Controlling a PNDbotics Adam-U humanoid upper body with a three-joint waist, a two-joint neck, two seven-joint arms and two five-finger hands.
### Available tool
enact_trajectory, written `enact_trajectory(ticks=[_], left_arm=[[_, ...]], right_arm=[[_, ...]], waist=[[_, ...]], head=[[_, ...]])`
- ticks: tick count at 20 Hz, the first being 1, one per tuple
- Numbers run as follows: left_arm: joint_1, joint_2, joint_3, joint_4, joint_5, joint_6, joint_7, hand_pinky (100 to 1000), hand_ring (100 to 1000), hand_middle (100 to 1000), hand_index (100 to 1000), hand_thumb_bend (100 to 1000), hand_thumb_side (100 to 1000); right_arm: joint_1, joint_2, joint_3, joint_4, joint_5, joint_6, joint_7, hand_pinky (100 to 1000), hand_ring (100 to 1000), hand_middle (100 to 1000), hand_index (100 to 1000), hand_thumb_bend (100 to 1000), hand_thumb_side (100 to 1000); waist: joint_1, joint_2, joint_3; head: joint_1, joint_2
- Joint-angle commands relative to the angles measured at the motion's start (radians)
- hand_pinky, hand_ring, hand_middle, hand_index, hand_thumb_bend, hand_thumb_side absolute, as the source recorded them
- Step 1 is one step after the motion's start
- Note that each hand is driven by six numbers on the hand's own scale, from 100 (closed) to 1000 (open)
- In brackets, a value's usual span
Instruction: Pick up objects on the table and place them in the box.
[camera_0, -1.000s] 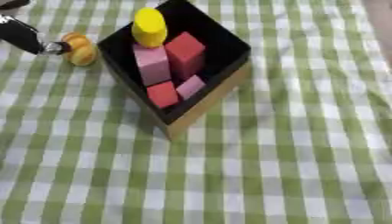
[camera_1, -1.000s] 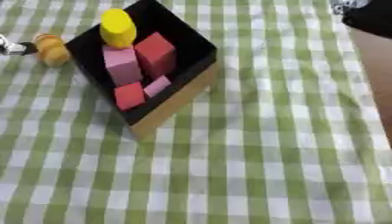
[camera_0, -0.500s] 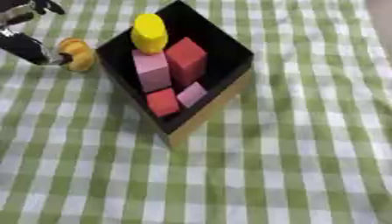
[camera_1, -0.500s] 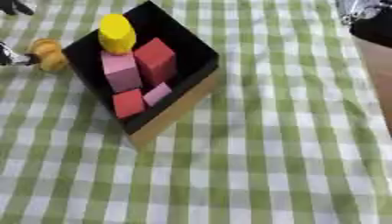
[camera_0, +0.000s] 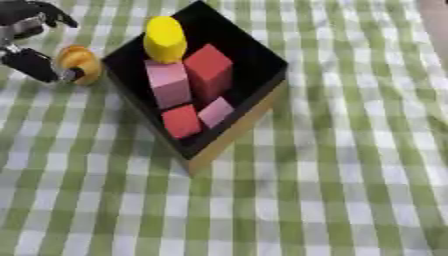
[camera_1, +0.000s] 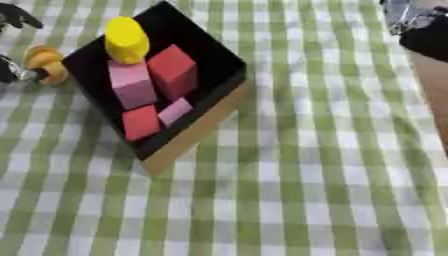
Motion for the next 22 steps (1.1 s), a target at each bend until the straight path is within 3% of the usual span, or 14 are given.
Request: enact_trajectory(ticks=[1, 10, 22], left_arm=[[-0.022, 0.016, 0.010, 0.005, -0.021, 0.001, -0.019, 899, 892, 872, 896, 420, 232], [-0.025, 0.006, 0.010, 0.035, -0.060, 0.007, -0.048, 886, 877, 857, 889, 397, 232], [-0.025, -0.008, 0.014, 0.074, -0.065, 0.013, -0.016, 842, 786, 751, 820, 262, 252]], right_arm=[[-0.010, -0.034, -0.012, -0.015, 0.004, 0.003, -0.005, 788, 684, 586, 843, 100, 546], [-0.009, -0.033, -0.012, -0.015, 0.001, 0.004, -0.007, 788, 683, 584, 843, 100, 554], [-0.005, -0.028, -0.016, -0.015, -0.002, 0.004, -0.011, 788, 683, 583, 844, 100, 559]], waist=[[0.003, -0.019, -0.003], [0.009, -0.014, -0.007], [0.010, -0.012, -0.017]], head=[[0.003, -0.012], [0.014, -0.030], [0.021, -0.029]])
